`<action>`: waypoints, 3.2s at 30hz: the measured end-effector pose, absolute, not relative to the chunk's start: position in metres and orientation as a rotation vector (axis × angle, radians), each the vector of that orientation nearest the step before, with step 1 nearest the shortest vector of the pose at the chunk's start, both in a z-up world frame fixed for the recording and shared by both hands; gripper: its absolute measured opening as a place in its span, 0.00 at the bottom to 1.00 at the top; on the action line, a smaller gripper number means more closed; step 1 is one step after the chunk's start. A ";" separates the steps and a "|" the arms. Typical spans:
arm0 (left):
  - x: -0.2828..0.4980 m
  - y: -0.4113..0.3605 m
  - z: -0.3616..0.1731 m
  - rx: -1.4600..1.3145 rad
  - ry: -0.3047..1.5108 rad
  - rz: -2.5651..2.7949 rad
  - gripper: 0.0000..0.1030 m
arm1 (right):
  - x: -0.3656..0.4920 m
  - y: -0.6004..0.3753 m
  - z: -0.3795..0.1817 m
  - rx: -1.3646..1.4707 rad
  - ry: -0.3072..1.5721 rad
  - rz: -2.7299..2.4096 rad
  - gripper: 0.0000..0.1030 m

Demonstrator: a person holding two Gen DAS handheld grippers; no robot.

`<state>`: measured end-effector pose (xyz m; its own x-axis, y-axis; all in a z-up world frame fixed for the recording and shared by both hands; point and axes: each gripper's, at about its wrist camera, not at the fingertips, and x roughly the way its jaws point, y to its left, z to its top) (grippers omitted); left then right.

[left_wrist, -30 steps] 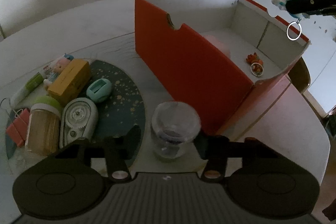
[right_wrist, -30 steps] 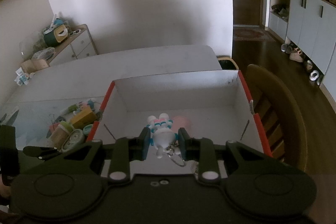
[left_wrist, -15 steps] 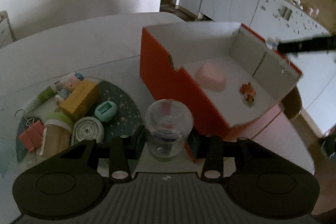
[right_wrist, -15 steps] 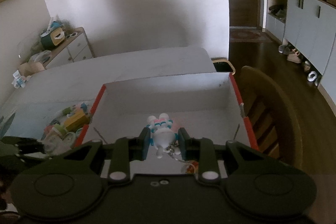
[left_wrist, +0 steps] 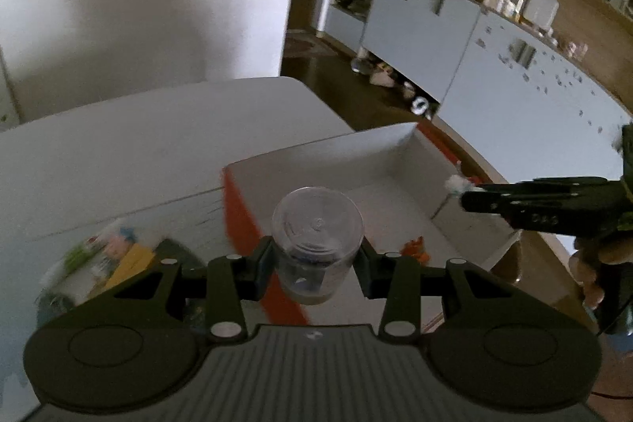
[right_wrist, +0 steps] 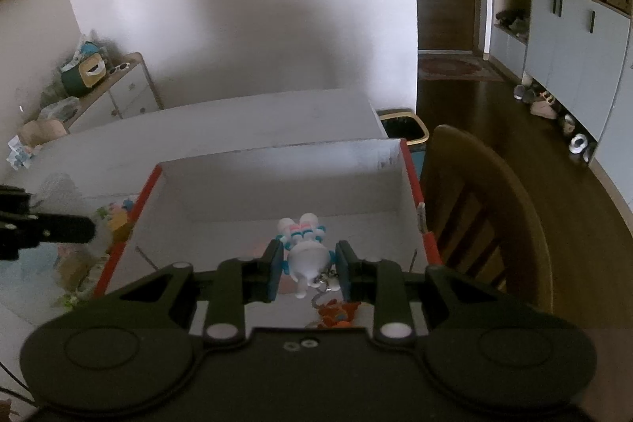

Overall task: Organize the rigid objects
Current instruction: 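Lower the glass jar and bunny keychain into the red box with both tools, then open both tools to release the jar and bunny keychain in the box, then move both tools back from the box toward the remaining pile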

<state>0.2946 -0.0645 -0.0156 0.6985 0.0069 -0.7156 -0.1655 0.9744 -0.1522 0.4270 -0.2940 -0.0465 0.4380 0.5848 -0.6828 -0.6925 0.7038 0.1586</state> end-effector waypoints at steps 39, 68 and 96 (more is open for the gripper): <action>0.448 -0.106 -0.144 -0.113 1.273 0.059 0.40 | 0.447 -0.259 -0.119 -0.430 0.981 0.858 0.30; 0.368 -0.102 -0.057 -0.180 1.015 0.058 0.56 | 0.416 -0.305 -0.056 -0.216 0.869 0.883 0.58; 0.205 -0.022 -0.002 -0.228 0.744 0.137 0.77 | 0.301 -0.258 -0.005 -0.075 0.716 0.934 0.98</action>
<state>0.2048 -0.0224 -0.0015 0.7284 0.0425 -0.6839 -0.2038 0.9664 -0.1570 0.3013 -0.2576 -0.0046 0.3837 0.7082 -0.5927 -0.7561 0.6094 0.2387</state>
